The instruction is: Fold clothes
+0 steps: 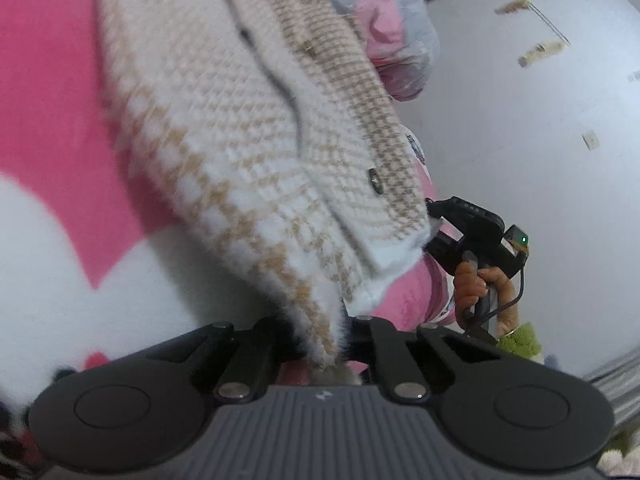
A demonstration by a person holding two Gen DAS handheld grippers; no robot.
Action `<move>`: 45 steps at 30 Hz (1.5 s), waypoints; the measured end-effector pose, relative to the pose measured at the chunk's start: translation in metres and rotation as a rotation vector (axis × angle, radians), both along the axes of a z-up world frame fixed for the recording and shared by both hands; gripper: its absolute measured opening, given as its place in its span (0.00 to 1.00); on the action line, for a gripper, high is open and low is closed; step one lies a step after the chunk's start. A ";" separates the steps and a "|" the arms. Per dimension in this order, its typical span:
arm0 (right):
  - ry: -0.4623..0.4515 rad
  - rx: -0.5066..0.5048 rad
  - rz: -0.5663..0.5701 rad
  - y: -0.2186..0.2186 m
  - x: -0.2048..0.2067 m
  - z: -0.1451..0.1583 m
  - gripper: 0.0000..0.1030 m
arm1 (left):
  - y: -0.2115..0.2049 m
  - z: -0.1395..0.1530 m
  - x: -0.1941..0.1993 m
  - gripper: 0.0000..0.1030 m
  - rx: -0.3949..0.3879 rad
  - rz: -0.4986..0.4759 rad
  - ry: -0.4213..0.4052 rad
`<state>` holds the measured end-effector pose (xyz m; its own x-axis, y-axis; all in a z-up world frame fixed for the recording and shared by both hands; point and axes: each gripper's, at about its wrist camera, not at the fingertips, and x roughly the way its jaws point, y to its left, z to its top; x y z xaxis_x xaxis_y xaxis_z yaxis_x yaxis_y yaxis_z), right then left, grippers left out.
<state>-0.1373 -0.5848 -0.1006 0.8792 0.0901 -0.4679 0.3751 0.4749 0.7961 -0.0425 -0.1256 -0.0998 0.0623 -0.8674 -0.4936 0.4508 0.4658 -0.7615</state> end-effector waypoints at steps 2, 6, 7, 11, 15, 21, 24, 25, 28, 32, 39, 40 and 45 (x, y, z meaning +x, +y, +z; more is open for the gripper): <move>-0.026 0.005 -0.007 0.004 -0.007 0.005 0.07 | 0.014 0.014 0.002 0.06 -0.023 -0.019 -0.023; -0.081 0.006 0.010 0.019 -0.029 0.020 0.06 | 0.050 0.038 0.015 0.06 -0.050 -0.046 -0.032; -0.087 0.007 0.025 0.025 -0.034 0.023 0.05 | 0.060 0.043 0.020 0.06 -0.049 -0.050 -0.026; -0.106 0.017 0.095 0.065 -0.055 0.034 0.05 | 0.107 0.055 0.036 0.06 -0.021 -0.035 0.014; -0.114 0.030 0.155 0.107 -0.071 0.034 0.05 | 0.136 0.046 0.037 0.06 0.030 -0.012 0.049; -0.063 0.059 0.126 0.120 -0.079 0.010 0.05 | 0.135 0.011 0.035 0.06 0.067 0.010 0.078; -0.052 0.020 0.139 0.123 -0.077 0.016 0.06 | 0.140 0.007 0.038 0.09 0.066 0.011 0.064; -0.045 0.012 0.142 0.123 -0.076 0.018 0.09 | 0.142 0.006 0.039 0.12 0.063 0.013 0.063; -0.019 -0.017 0.139 0.123 -0.077 0.025 0.17 | 0.148 0.009 0.034 0.37 0.054 0.004 0.023; 0.019 -0.111 0.080 0.122 -0.085 0.046 0.41 | 0.158 0.018 0.025 0.46 0.057 -0.017 -0.025; -0.029 -0.278 0.088 0.139 -0.069 0.111 0.43 | 0.194 0.035 0.019 0.49 0.008 0.067 -0.081; -0.040 -0.304 0.110 0.145 -0.060 0.121 0.43 | 0.199 0.037 0.020 0.50 0.001 0.089 -0.091; -0.129 -0.377 0.266 0.187 -0.005 0.159 0.43 | 0.229 0.049 0.023 0.50 -0.012 0.219 -0.123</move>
